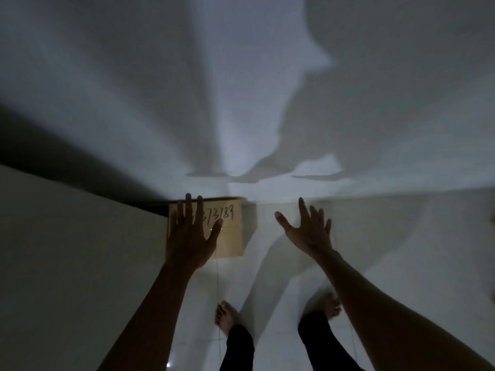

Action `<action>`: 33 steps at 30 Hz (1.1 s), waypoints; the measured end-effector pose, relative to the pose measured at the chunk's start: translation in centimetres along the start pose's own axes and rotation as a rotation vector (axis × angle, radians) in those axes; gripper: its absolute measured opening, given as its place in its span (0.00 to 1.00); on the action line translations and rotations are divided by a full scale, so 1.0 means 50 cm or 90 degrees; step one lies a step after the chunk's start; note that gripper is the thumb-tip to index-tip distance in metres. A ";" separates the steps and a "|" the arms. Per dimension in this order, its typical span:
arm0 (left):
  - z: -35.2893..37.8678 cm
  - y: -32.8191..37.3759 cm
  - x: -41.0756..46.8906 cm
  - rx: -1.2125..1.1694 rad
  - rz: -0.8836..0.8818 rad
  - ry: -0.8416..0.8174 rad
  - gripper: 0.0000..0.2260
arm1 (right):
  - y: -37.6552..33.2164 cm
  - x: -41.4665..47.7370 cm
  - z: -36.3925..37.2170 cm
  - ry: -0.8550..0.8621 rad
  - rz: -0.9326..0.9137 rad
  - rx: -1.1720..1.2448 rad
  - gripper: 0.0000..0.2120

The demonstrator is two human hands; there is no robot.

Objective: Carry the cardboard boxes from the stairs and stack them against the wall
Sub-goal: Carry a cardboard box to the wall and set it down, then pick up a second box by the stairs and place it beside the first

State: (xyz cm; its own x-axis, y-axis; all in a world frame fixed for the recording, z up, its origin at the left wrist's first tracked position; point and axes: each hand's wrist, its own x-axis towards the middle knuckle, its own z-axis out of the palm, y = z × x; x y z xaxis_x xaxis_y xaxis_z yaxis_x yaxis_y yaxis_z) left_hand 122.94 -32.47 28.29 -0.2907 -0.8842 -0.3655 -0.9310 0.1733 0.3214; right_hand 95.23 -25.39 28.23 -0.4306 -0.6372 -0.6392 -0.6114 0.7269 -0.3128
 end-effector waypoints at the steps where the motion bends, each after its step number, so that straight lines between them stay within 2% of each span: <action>1: -0.048 0.048 -0.019 0.001 0.015 -0.001 0.40 | 0.014 -0.037 -0.059 0.017 -0.005 -0.019 0.50; 6: -0.199 0.321 -0.096 0.026 0.097 0.024 0.41 | 0.138 -0.183 -0.329 0.120 0.000 -0.049 0.49; 12: -0.240 0.705 -0.144 0.083 0.214 -0.013 0.38 | 0.374 -0.308 -0.566 0.198 0.078 -0.022 0.50; 20: -0.139 1.158 -0.199 0.195 0.370 -0.088 0.42 | 0.725 -0.405 -0.759 0.258 0.207 0.076 0.51; 26: -0.071 1.484 -0.222 0.247 0.515 -0.103 0.39 | 0.959 -0.462 -0.864 0.318 0.292 0.161 0.51; 33: 0.058 1.790 -0.249 0.279 0.587 -0.157 0.38 | 1.219 -0.461 -0.983 0.369 0.385 0.211 0.54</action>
State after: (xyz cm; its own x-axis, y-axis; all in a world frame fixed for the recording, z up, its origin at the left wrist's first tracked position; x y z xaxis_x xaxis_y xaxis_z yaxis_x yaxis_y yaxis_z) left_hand 42.59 -4.69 59.09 -0.9188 -0.2260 -0.3237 -0.3108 0.9197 0.2398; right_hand 35.25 21.00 58.41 -0.9385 -0.0854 -0.3347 0.0132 0.9594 -0.2818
